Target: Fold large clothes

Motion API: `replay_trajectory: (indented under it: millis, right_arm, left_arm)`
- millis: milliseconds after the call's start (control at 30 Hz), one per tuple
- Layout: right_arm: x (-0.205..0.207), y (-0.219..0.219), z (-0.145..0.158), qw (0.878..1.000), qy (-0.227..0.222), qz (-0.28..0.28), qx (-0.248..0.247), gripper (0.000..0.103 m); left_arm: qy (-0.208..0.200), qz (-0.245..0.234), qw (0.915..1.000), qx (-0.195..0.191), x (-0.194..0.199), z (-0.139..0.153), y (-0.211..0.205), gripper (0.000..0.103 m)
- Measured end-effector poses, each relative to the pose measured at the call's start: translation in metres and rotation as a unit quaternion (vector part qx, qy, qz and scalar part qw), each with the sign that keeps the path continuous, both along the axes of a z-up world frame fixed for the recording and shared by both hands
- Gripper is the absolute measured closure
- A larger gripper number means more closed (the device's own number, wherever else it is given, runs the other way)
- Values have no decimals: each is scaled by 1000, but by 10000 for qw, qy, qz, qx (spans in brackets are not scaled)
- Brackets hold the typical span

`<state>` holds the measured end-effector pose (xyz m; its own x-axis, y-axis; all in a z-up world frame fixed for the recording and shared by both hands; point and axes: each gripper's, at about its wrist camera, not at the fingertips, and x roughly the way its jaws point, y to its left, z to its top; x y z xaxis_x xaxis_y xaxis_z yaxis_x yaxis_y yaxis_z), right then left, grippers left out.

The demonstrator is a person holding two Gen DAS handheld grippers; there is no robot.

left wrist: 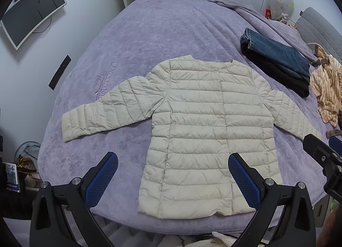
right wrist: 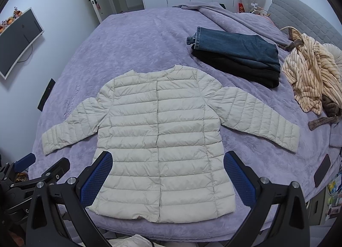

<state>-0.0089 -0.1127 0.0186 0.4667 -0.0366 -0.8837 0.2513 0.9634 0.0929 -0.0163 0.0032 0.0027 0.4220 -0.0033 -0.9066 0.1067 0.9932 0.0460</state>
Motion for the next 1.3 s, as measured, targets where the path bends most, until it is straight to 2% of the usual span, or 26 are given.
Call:
replay_trajectory:
  millis: [1300]
  right_arm:
    - [-1, 2, -1, 10000, 25, -9, 6, 0]
  left_arm:
    - [14, 8, 10000, -32, 5, -1, 5, 0]
